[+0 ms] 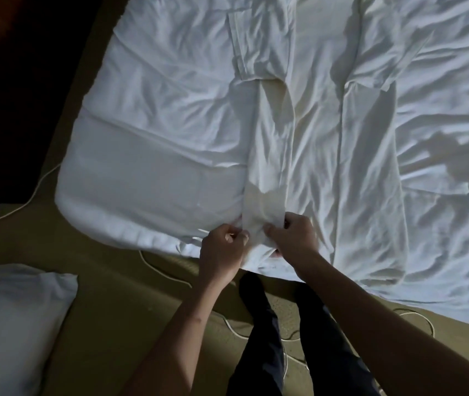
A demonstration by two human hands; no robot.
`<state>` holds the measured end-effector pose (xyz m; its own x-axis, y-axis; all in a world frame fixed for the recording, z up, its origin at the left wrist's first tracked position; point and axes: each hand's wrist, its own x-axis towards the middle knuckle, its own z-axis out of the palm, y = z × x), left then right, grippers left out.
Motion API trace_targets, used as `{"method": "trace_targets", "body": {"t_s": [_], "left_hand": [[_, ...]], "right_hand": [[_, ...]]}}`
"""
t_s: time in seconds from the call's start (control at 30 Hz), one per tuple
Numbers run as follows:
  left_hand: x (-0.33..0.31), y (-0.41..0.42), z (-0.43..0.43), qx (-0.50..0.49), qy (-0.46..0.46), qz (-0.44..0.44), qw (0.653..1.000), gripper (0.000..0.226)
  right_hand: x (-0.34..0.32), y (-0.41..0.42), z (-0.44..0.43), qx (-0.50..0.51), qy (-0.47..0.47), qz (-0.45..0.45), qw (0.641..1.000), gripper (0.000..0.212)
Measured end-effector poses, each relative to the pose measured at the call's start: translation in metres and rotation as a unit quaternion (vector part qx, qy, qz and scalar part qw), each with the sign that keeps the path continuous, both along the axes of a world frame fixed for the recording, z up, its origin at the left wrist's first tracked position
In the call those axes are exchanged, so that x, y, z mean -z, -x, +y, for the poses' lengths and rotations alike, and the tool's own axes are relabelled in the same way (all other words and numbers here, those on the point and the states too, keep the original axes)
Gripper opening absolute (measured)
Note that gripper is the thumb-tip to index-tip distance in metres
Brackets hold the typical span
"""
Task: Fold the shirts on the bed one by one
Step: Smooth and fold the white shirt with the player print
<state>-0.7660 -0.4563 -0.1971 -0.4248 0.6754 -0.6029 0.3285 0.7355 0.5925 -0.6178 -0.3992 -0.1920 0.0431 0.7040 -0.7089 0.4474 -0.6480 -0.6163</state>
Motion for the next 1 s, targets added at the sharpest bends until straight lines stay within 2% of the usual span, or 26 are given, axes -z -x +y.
{"method": "trace_targets", "body": {"t_s": [0.1, 0.17, 0.23, 0.37, 0.47, 0.6, 0.77, 0.93, 1.0], "left_hand": [[0.003, 0.003, -0.006, 0.022, -0.002, -0.018, 1.0, 0.013], [0.005, 0.003, -0.008, 0.03, -0.01, -0.023, 0.999, 0.017], [0.007, 0.004, -0.009, 0.035, -0.025, -0.022, 0.999, 0.018], [0.005, 0.005, -0.012, 0.044, -0.055, -0.072, 0.995, 0.017], [0.006, 0.004, -0.013, 0.019, -0.063, -0.106, 0.992, 0.012], [0.011, 0.004, -0.014, 0.002, -0.082, -0.092, 0.992, 0.016], [0.014, -0.001, -0.018, -0.047, -0.083, -0.091, 0.991, 0.019], [0.014, -0.011, -0.023, -0.025, -0.108, -0.037, 0.993, 0.02], [0.013, -0.014, -0.023, -0.036, -0.107, -0.064, 0.992, 0.016]], "right_hand": [[0.003, -0.003, -0.012, 0.052, 0.01, 0.039, 0.998, 0.012], [0.002, -0.005, -0.021, 0.012, 0.033, 0.039, 0.999, 0.023], [0.005, -0.007, -0.027, -0.019, 0.039, 0.014, 0.999, 0.018], [0.011, -0.01, -0.033, 0.025, 0.006, 0.02, 0.999, 0.002], [0.004, -0.009, -0.04, 0.044, -0.012, 0.054, 0.997, 0.013], [0.006, -0.017, -0.05, 0.067, -0.056, 0.024, 0.996, 0.019], [0.005, -0.024, -0.063, 0.02, -0.077, -0.037, 0.996, 0.018], [0.006, -0.029, -0.07, 0.025, -0.092, -0.038, 0.995, 0.021], [0.006, -0.031, -0.071, 0.036, -0.088, -0.025, 0.995, 0.023]]}}
